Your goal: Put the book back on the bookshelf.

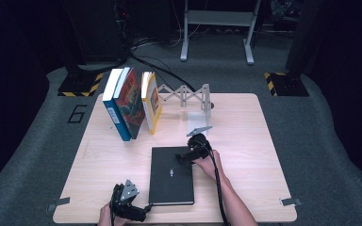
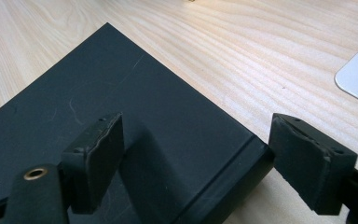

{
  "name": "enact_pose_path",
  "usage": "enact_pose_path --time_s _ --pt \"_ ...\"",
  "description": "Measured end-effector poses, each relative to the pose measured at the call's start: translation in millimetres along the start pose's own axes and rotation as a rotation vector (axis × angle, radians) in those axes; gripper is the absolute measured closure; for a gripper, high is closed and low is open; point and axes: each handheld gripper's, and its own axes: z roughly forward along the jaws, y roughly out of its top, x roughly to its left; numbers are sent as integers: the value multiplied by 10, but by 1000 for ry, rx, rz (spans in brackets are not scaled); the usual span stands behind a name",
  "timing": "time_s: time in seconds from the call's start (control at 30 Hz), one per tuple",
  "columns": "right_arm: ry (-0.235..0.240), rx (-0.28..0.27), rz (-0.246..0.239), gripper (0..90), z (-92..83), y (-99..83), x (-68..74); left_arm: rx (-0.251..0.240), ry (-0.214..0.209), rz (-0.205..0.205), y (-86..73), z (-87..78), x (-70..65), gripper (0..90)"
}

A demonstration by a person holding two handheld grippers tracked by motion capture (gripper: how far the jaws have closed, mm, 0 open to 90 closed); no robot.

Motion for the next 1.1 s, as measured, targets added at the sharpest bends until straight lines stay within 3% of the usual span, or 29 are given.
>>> enact_pose_path --time_s 0.2,0.43,0.5,0.57,0.6,0.63,0.83,0.87,0.9,1.0,1.03,1.1 --pt "-1 5 2 194 -10 0 0 15 -2 -6 21 8 8 0" --pt "-15 25 41 217 -98 -36 -50 19 16 -25 41 25 100 0" --pt "-23 21 48 221 -116 -51 -69 31 26 -12 59 27 140 0" --pt "-18 27 61 225 -142 -64 -88 24 24 -37 63 41 154 0" --pt "-20 24 66 227 -152 -74 -97 28 33 -21 71 41 181 0" --pt "-22 24 70 228 -163 -86 -108 30 26 -36 73 45 188 0" --pt "-32 12 86 237 -238 -153 -139 28 46 -34 104 73 271 0" --pt "-34 12 96 239 -251 -164 -138 37 33 -44 108 73 281 0" --pt "-37 12 98 240 -266 -176 -146 17 50 -53 106 91 281 0" --pt "-43 10 102 245 -305 -210 -158 25 55 -45 122 95 322 0" --pt "-43 11 108 246 -318 -219 -159 16 56 -65 120 108 315 0" --pt "-47 6 102 249 -340 -243 -171 25 69 -51 133 106 343 0"
